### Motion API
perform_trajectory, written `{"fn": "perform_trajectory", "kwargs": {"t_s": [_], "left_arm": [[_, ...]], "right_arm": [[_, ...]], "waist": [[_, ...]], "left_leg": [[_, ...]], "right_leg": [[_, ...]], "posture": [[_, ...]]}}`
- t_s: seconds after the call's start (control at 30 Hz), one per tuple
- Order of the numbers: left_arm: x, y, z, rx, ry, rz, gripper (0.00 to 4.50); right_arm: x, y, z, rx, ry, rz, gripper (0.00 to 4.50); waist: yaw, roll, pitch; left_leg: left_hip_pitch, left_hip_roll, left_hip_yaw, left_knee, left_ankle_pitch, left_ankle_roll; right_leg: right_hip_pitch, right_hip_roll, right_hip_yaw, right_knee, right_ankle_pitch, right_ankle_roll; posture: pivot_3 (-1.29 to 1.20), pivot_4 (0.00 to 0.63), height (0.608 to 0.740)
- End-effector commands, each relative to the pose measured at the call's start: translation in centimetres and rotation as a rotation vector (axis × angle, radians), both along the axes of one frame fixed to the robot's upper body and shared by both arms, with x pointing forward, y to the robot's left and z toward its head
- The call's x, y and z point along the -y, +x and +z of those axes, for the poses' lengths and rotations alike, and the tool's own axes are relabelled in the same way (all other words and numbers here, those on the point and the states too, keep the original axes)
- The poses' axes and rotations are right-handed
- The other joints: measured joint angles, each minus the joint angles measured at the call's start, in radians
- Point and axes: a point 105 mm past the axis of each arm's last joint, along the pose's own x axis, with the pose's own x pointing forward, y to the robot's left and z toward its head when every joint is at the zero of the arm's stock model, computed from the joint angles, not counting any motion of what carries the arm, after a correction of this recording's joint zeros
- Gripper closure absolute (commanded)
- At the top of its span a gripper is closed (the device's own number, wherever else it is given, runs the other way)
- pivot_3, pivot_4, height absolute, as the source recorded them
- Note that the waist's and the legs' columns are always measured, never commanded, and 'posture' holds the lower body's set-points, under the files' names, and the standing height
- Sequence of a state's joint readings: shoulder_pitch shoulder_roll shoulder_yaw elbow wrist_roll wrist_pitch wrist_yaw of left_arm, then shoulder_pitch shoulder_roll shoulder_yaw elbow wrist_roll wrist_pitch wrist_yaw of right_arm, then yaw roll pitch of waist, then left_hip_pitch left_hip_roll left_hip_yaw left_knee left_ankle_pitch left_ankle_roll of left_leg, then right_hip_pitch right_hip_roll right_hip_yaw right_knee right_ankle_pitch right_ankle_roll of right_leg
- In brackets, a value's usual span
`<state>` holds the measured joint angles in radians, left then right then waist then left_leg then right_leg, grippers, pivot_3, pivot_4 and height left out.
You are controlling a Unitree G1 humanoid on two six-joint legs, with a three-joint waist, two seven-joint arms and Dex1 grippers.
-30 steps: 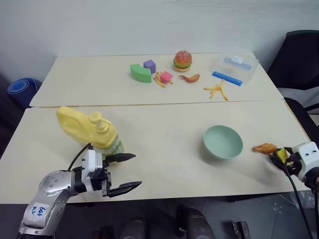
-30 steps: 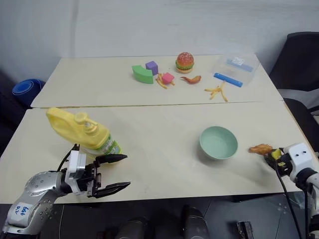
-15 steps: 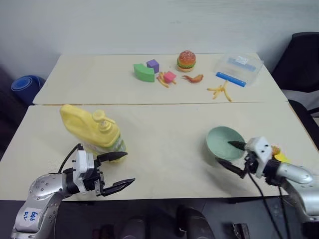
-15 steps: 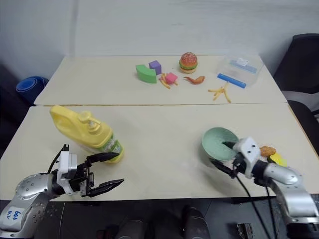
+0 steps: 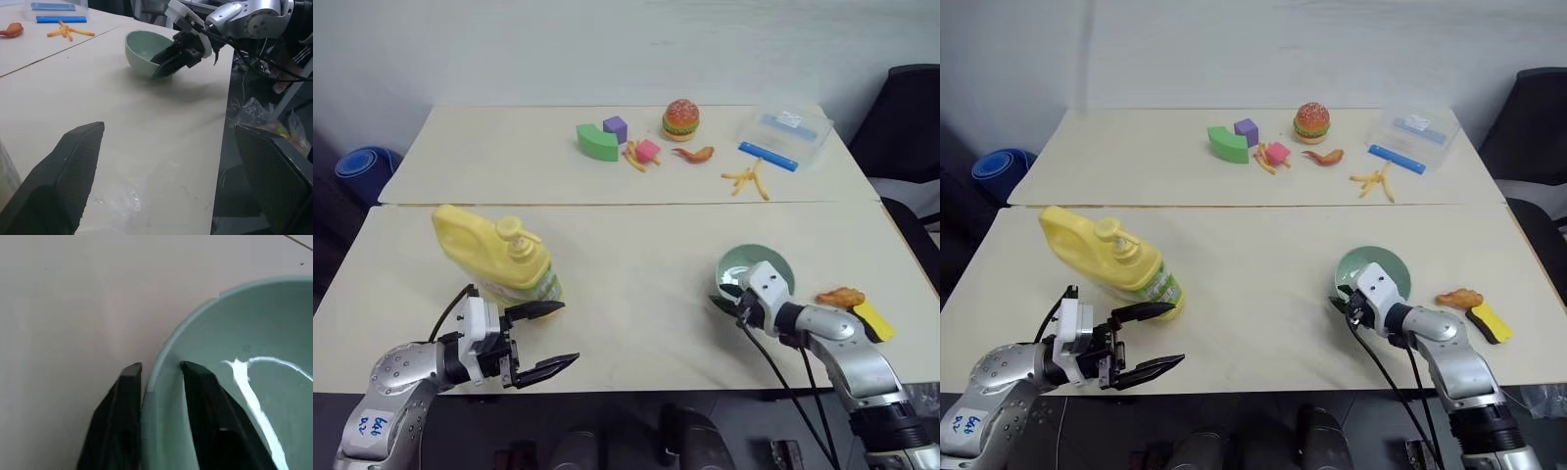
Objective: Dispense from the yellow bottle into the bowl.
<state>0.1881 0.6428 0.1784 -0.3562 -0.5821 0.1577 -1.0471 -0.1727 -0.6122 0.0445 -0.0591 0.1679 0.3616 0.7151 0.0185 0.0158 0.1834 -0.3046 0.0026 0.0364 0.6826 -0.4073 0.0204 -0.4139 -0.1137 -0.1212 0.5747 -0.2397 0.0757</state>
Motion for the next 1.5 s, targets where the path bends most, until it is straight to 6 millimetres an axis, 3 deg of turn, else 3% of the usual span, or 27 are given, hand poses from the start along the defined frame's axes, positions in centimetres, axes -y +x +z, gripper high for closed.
{"fn": "perform_trajectory", "kwargs": {"t_s": [0.03, 0.2, 0.33, 0.47, 0.67, 0.73, 0.8, 1.0, 1.3, 1.5], "left_arm": [[0.1, -0.6, 0.9, 0.055, 0.008, 0.004, 0.0], [-0.7, -0.9, 1.8, 0.064, -0.031, 0.08, 0.0], [-2.3, -1.8, 4.0, 0.036, -0.154, 0.187, 0.0], [-3.9, -3.1, 7.1, 0.029, -0.296, 0.261, 0.0], [-5.3, -3.4, 11.8, 0.117, -0.331, 0.27, 1.49], [-5.5, -1.7, 14.3, 0.216, -0.313, 0.273, 2.12], [-5.4, -0.3, 15.4, 0.259, -0.302, 0.273, 2.78], [-5.0, 2.8, 15.4, 0.32, -0.231, 0.305, 4.45], [-3.7, 4.1, 14.1, 0.305, -0.188, 0.267, 4.45], [-3.3, 4.2, 14.2, 0.306, -0.166, 0.252, 4.45]], "right_arm": [[-0.3, 0.1, 0.7, 0.014, -0.033, 0.011, 4.49], [-2.9, -0.1, 3.9, 0.09, 0.0, 0.176, 4.49], [-7.0, -2.5, 7.3, 0.185, 0.041, 0.521, 4.49], [-9.6, -4.6, 9.1, 0.21, -0.003, 0.805, 4.49], [-11.7, -5.5, 11.1, 0.167, -0.061, 1.039, 4.5], [-12.8, -5.7, 12.2, 0.165, -0.111, 1.12, 4.5], [-13.5, -5.7, 12.5, 0.153, -0.163, 1.174, 4.5], [-16.1, -5.5, 13.4, 0.134, -0.217, 1.211, 4.5], [-19.8, -4.9, 14.6, 0.19, -0.223, 1.187, 4.5], [-20.6, -5.5, 15.3, 0.16, -0.213, 1.208, 4.5]], "waist": [[-0.004, -0.001, 0.0], [-0.01, -0.001, 0.0], [-0.021, -0.001, 0.002], [-0.02, -0.003, 0.003], [-0.004, -0.004, 0.003], [0.002, -0.005, 0.004], [0.003, -0.004, 0.004], [-0.023, -0.005, 0.003], [-0.042, -0.007, 0.003], [-0.045, -0.006, 0.003]], "left_leg": [[0.0, 0.0, 0.0, 0.0, 0.0, 0.0], [-0.001, 0.001, 0.0, 0.0, 0.0, 0.0], [-0.001, 0.001, 0.0, 0.0, -0.001, 0.001], [-0.001, 0.001, -0.001, 0.0, -0.001, 0.001], [-0.001, 0.0, -0.002, 0.0, -0.001, 0.0], [-0.001, 0.0, -0.002, 0.0, 0.0, 0.0], [-0.002, -0.001, -0.004, 0.001, 0.001, -0.002], [-0.005, -0.001, -0.004, 0.0, 0.002, -0.003], [-0.011, -0.001, -0.003, 0.001, 0.005, -0.005], [-0.011, 0.0, -0.005, 0.001, 0.006, -0.007]], "right_leg": [[0.0, 0.0, 0.0, 0.0, 0.0, 0.0], [-0.001, 0.0, 0.0, 0.0, 0.0, -0.001], [-0.001, 0.0, 0.0, 0.0, 0.0, -0.001], [-0.001, 0.0, 0.0, -0.001, 0.0, -0.001], [0.0, 0.0, -0.001, -0.001, -0.001, -0.001], [-0.001, 0.0, -0.002, -0.001, -0.001, -0.001], [-0.001, 0.0, -0.004, 0.0, 0.0, -0.003], [-0.001, 0.002, -0.008, 0.001, 0.001, -0.002], [-0.006, 0.001, -0.012, 0.001, 0.002, 0.0], [-0.006, 0.001, -0.012, 0.004, 0.002, -0.001]], "posture": [[0.0, 0.15, 0.74], [0.0, 0.15, 0.74], [0.0, 0.15, 0.74], [0.0, 0.15, 0.74], [0.0, 0.15, 0.74], [0.0, 0.15, 0.74], [0.0, 0.15, 0.74], [0.0, 0.15, 0.74], [0.0, 0.15, 0.74], [0.0, 0.15, 0.74]]}}
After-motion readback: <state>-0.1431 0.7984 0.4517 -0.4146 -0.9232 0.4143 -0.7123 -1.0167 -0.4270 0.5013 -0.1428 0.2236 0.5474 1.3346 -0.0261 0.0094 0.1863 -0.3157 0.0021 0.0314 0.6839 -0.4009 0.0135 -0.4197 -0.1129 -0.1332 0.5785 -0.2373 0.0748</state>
